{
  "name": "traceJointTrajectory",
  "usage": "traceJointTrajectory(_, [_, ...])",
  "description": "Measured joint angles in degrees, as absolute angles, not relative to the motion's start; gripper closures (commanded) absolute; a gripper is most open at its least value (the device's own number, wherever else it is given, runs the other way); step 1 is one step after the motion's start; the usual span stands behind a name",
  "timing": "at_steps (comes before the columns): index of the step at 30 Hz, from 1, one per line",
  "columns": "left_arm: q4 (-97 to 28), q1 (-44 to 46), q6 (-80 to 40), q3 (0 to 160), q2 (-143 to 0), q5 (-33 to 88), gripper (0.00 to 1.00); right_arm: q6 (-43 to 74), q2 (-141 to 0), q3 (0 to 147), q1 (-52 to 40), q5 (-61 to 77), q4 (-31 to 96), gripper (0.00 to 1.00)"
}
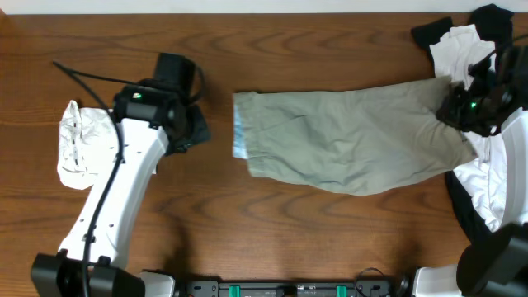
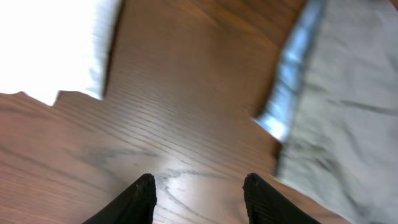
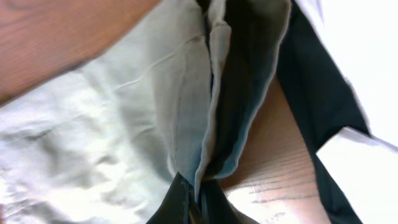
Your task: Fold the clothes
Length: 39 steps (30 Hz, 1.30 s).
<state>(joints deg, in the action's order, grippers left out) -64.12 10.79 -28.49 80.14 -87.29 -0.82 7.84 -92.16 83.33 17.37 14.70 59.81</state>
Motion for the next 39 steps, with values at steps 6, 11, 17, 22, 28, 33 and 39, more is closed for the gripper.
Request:
traceJointTrajectory(6, [-65.0, 5.4, -28.5, 80.1, -87.0, -2.2, 0.52, 8.4, -91.8, 86.3, 7.9, 13.2, 62.5, 0.99])
traceJointTrajectory(11, [-65.7, 2.9, -28.5, 80.1, -87.0, -2.5, 0.52, 12.1, -91.8, 86.3, -3.8, 13.2, 57.9, 0.99])
traceJointTrajectory(17, [-66.0, 2.7, -28.5, 80.1, -87.0, -2.6, 0.52, 19.8, -93.6, 86.3, -19.2, 11.9, 47.8, 0.99])
traceJointTrajectory(22, [-66.9, 2.7, -28.5, 80.1, -87.0, -2.6, 0.51, 25.0, -100.5, 86.6, -27.8, 10.4, 41.6, 0.98])
traceJointTrajectory(28, [-67.1, 2.7, -28.5, 80.1, -87.0, -2.6, 0.51, 28.1, -112.0, 86.6, -33.4, 11.8, 35.6, 0.70])
traceJointTrajectory(33, [-67.1, 2.7, -28.5, 80.1, -87.0, -2.6, 0.52, 26.3, -114.5, 86.5, -35.4, 13.2, 36.4, 0.60])
traceJointTrajectory(39, [-67.1, 2.7, -28.5, 80.1, -87.0, -1.9, 0.50, 22.7, -108.6, 86.5, -31.7, 13.3, 39.5, 0.59])
